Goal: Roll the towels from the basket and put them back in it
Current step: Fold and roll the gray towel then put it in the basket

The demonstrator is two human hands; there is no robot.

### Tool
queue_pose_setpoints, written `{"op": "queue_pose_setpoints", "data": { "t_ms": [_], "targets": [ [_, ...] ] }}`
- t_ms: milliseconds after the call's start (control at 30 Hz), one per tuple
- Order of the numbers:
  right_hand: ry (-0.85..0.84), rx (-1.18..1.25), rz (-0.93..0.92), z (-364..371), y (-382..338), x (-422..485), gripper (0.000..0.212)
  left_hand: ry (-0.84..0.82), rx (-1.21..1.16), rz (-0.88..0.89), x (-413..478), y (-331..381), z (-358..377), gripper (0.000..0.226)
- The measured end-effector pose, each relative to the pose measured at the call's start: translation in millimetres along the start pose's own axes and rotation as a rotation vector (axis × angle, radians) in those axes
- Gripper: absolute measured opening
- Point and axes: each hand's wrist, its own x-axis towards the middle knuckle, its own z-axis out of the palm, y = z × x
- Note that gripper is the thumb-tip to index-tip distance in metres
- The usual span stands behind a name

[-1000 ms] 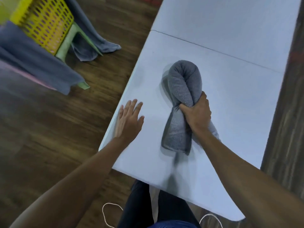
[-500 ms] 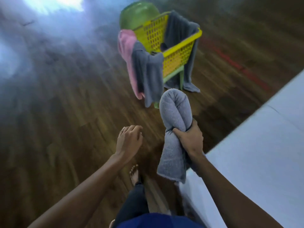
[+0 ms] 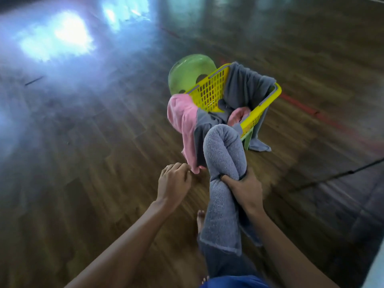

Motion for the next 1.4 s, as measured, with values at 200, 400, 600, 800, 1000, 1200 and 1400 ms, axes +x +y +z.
{"op": "queue_pose_setpoints", "data": {
  "t_ms": [200,400,600,800,1000,1200,1400],
  "targets": [
    [0.1,0.066,0.034,42,-74,131,0.068,-0.093,0.053,0.084,178,-24,24,0.01],
    [0.219,0.113,0.105,50,-140,236,0.068,-0.174,-0.003,0.243,334,-17,33,0.016],
    [0.43,0.147,0.228,67,-165,335,0.08,-0.311,-0.005,0.41,471,-15,88,0.02],
    [0.641,0.139,0.405,85,-160,415,0.069,-0.446,0.03,0.57,573,-24,167,0.025],
    [0.686,0.003,0.536,110,-111,484,0.076,-0.432,0.122,0.726,615,-51,232,0.048],
    [0.585,-0.161,0.649,146,-32,528,0.085,-0.483,0.124,0.715,602,-100,284,0.071],
    [0.419,-0.15,0.71,179,54,560,0.098,-0.5,0.135,0.714,600,-101,285,0.072]
  ]
}}
